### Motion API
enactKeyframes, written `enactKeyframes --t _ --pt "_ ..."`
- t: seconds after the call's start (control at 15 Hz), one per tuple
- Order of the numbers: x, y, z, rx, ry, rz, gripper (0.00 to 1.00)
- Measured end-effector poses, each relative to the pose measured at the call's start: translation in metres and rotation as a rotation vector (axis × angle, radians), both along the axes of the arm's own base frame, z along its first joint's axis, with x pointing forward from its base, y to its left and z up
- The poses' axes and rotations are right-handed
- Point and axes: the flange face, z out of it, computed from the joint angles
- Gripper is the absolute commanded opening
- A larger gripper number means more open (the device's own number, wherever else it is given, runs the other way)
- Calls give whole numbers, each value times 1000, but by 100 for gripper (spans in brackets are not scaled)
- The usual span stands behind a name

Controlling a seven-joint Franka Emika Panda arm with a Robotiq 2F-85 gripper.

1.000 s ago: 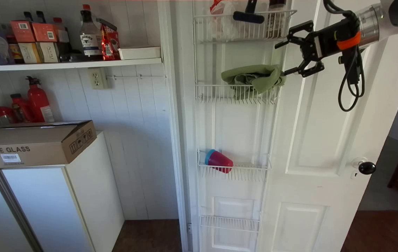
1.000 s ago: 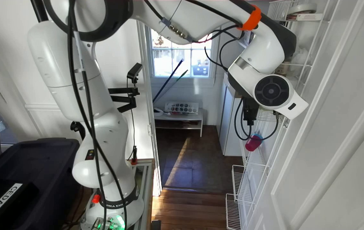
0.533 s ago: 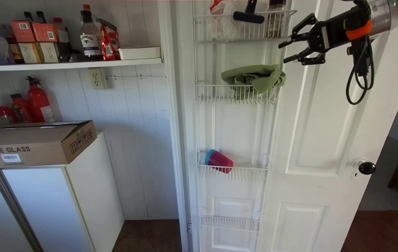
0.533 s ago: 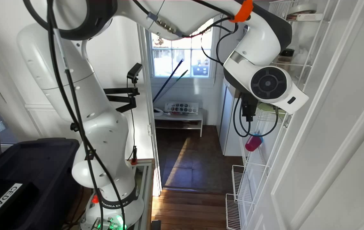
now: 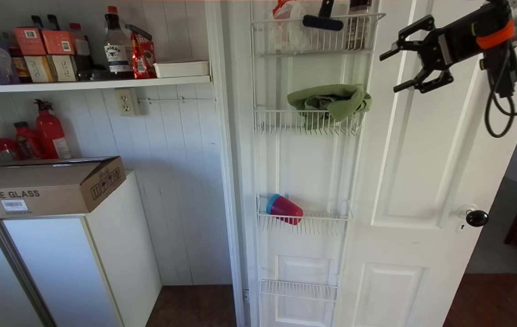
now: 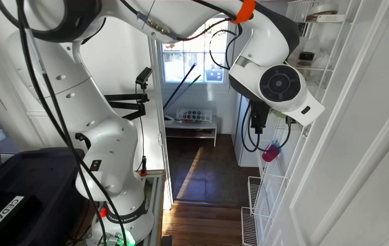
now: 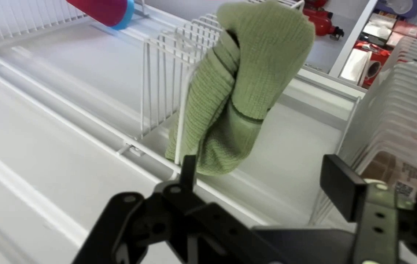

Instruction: Pick up the green towel and put it on the fourth white rack from the bottom

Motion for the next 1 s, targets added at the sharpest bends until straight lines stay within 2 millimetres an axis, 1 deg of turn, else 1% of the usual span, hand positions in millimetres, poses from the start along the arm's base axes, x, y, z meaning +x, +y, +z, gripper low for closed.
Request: enactKeyframes --t 0.2,0.53,0.73,0.93,1.0 --pt "-19 -13 -1 -39 53 0 100" --pt "-57 -35 4 -120 143 15 100" --pt "-80 -45 11 -164 198 16 100" --pt "-102 -52 21 -168 226 2 100" --pt "-106 -54 23 -166 222 0 100"
